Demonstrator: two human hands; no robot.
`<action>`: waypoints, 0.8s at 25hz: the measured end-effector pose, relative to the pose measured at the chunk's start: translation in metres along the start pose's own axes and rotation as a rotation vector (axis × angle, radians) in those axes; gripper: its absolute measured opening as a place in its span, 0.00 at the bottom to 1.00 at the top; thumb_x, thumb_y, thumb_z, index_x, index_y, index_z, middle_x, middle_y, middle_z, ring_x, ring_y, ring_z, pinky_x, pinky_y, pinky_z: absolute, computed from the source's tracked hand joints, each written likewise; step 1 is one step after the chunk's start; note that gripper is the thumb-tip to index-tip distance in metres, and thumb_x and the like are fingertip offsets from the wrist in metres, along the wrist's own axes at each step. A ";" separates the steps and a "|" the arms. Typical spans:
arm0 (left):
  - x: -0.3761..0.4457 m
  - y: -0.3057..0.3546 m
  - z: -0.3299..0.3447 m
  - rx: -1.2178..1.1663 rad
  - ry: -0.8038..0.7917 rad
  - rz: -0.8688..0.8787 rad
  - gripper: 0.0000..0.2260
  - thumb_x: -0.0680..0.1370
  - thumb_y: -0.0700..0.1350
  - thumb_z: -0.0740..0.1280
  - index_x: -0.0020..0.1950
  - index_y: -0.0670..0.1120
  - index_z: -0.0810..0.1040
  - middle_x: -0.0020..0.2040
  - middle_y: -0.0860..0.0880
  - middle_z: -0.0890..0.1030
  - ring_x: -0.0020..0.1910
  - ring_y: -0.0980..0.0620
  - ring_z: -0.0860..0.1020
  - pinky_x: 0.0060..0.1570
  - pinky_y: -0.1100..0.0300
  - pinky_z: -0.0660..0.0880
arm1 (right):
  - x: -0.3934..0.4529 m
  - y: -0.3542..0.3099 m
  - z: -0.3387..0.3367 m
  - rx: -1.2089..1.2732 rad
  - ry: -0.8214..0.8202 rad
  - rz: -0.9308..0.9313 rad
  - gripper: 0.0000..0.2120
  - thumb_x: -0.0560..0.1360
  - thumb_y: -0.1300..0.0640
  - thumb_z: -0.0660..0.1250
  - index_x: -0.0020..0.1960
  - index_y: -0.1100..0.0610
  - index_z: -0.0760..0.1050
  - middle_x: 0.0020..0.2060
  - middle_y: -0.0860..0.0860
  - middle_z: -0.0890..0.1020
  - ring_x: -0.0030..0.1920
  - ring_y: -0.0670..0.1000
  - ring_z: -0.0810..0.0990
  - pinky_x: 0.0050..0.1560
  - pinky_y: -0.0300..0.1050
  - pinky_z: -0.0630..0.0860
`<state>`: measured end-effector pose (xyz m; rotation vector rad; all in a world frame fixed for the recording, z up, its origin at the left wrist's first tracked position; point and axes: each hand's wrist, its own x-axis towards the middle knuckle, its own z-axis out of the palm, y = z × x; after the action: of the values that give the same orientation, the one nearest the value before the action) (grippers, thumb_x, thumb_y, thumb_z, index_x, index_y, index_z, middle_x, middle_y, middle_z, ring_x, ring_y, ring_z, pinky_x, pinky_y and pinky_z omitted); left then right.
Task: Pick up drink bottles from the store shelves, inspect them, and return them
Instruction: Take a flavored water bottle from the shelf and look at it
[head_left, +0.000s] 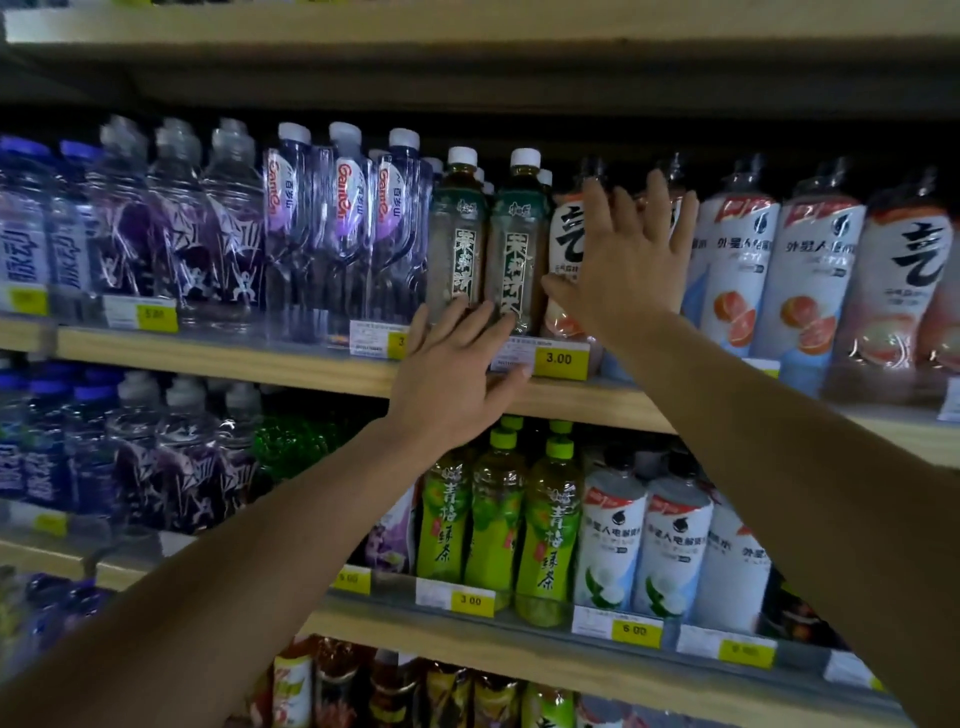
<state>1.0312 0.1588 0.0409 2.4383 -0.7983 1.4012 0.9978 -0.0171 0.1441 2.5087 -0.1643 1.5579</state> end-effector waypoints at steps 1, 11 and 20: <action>0.000 -0.001 0.000 -0.008 0.001 0.001 0.31 0.79 0.65 0.48 0.75 0.50 0.70 0.76 0.48 0.70 0.78 0.45 0.62 0.77 0.40 0.52 | -0.002 -0.002 -0.003 0.026 0.018 0.008 0.45 0.73 0.34 0.66 0.80 0.53 0.50 0.77 0.57 0.62 0.80 0.62 0.47 0.76 0.64 0.40; -0.002 -0.005 0.003 -0.041 0.077 0.053 0.29 0.78 0.64 0.53 0.71 0.49 0.74 0.71 0.49 0.75 0.74 0.45 0.67 0.75 0.43 0.55 | -0.045 -0.026 -0.009 0.497 0.145 -0.080 0.40 0.74 0.57 0.72 0.78 0.44 0.53 0.79 0.46 0.56 0.70 0.57 0.71 0.53 0.63 0.80; -0.001 0.007 0.000 -0.116 0.087 0.104 0.29 0.77 0.63 0.56 0.71 0.48 0.75 0.69 0.46 0.76 0.71 0.41 0.70 0.71 0.40 0.62 | -0.036 0.009 -0.084 0.631 0.292 -0.022 0.40 0.71 0.62 0.74 0.78 0.52 0.60 0.78 0.51 0.60 0.70 0.46 0.64 0.51 0.21 0.66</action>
<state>1.0267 0.1534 0.0400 2.2622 -0.9694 1.4429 0.9064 -0.0075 0.1495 2.6263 0.4658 2.2124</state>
